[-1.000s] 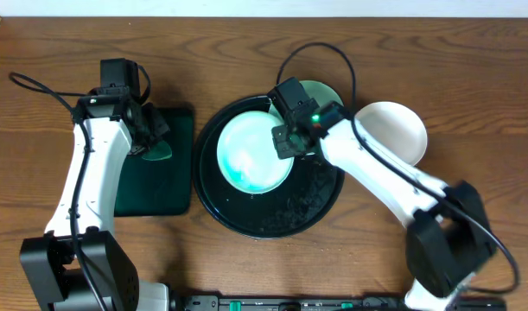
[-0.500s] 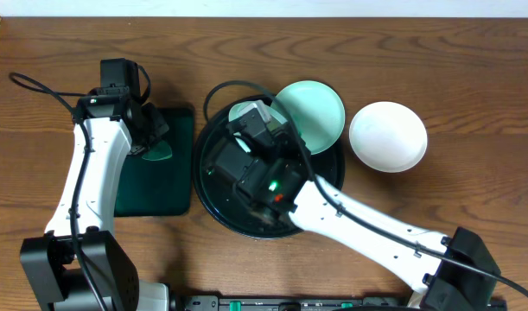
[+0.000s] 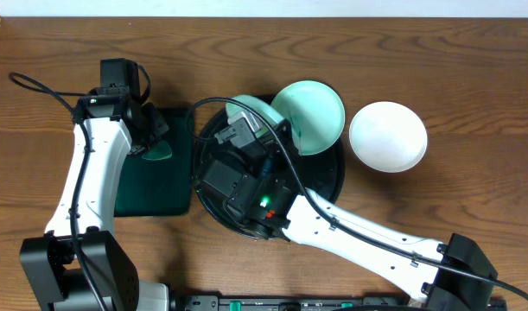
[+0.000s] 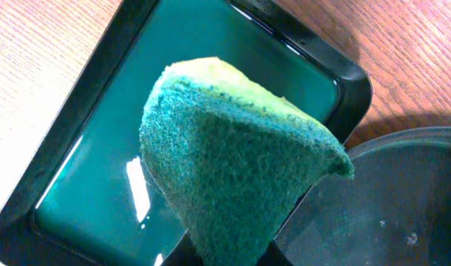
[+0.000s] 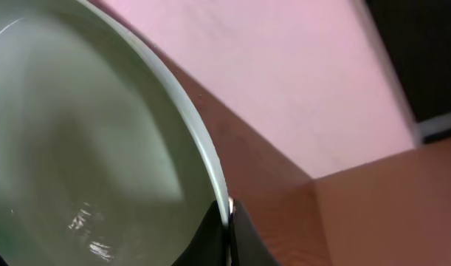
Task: Clean dirty plates on tray and stack at the side
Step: 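Lift cleaned green plate with right gripper toward the white plate, then lower green plate onto white plate with right gripper and release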
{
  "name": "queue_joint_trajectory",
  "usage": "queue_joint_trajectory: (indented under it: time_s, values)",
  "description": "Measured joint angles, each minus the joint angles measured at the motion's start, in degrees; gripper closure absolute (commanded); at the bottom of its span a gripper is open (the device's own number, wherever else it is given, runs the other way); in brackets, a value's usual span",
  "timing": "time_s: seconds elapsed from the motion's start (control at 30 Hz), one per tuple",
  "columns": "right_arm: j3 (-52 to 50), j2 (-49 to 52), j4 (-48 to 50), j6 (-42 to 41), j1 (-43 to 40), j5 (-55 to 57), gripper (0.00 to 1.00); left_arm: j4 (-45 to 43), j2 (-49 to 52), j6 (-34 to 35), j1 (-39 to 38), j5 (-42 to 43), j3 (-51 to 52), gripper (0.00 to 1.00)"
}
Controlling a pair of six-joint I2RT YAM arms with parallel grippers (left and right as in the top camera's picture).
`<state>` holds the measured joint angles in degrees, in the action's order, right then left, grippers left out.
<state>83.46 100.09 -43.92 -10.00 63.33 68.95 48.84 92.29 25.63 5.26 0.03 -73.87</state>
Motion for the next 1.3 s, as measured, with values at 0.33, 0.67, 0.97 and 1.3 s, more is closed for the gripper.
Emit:
queue_joint_trajectory:
  time_s: [0.33, 0.67, 0.97, 1.3]
  values:
    - [0.0, -0.9, -1.6, -1.2, -7.9, -35.1, 0.99, 0.0, 0.0, 0.0, 0.0, 0.0, 0.0, 0.93]
    - [0.0, -10.9, -3.8, -9.0, -42.7, -73.9, 0.99, -1.1, 0.0, 0.0, 0.0, 0.0, 0.0, 0.93]
    - [0.0, -7.4, -13.7, -11.9, -75.1, -80.5, 0.99, -1.1, 0.0, 0.0, 0.0, 0.0, 0.0, 0.93]
    - [0.0, 8.8, -13.6, -11.9, -77.7, -78.7, 0.99, -1.1, 0.0, 0.0, 0.0, 0.0, 0.0, 0.93]
